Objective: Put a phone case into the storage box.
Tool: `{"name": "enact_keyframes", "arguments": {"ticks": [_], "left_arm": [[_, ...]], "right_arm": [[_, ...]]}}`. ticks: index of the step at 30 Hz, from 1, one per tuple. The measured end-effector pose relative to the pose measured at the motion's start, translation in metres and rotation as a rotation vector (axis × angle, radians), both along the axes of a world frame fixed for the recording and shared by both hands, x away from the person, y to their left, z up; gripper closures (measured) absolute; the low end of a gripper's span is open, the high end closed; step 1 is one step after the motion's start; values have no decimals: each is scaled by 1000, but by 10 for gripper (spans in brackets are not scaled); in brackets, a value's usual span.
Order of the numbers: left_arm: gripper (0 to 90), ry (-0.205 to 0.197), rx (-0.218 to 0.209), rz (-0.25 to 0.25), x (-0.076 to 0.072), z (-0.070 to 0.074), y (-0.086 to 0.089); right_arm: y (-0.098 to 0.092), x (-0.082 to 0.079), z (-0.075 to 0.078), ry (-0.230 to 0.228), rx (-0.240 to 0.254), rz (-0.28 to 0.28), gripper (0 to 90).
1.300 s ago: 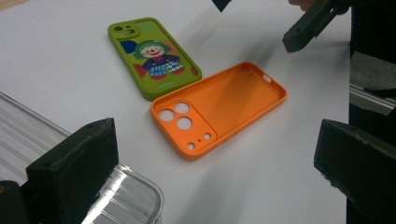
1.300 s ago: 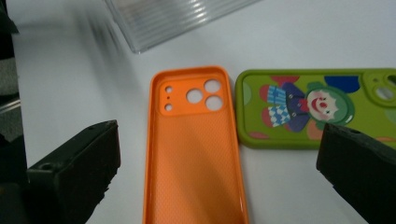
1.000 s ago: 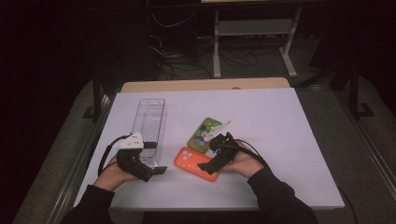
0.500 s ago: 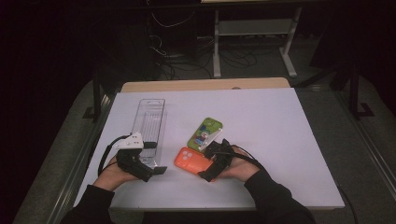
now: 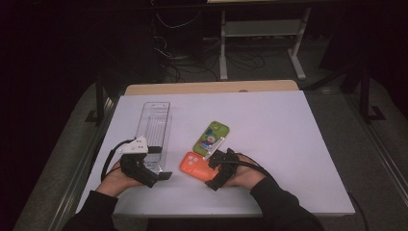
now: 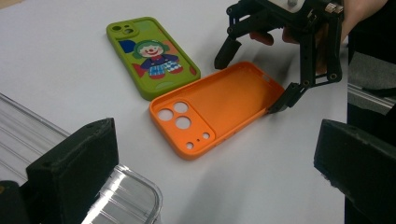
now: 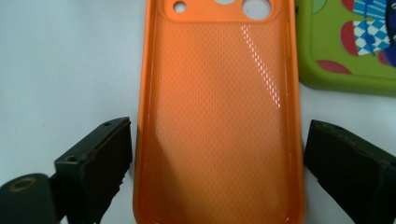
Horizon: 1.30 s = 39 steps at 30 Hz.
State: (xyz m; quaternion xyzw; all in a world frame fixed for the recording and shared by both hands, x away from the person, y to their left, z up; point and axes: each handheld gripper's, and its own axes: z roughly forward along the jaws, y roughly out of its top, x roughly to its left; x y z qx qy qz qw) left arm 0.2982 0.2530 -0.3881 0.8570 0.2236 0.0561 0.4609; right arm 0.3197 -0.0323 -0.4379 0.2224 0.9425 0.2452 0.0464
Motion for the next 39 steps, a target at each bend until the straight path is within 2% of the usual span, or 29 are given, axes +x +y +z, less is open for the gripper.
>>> {"name": "enact_keyframes", "arguments": {"ticks": [10,23,26,30,33,38,39], "left_arm": [[0,-4,-5,0,0,0,-1],[0,-7,0,-5,0,0,-1],[0,-11,-3,-5,1,1,0],[0,-7,-8,1,0,0,0],[0,-7,-8,1,1,0,1],[0,-8,-11,1,1,2,2],[0,-18,-10,-5,2,3,2]], "right_arm": [[0,-2,0,-17,-7,5,143],[-2,-2,1,-16,-2,14,152],[-3,-3,3,2,21,26,152],[-6,-4,9,-10,45,38,153],[-10,-5,15,-2,67,53,153],[-18,-4,23,-16,80,80,153],[-19,-4,25,-16,80,81,153]]}}
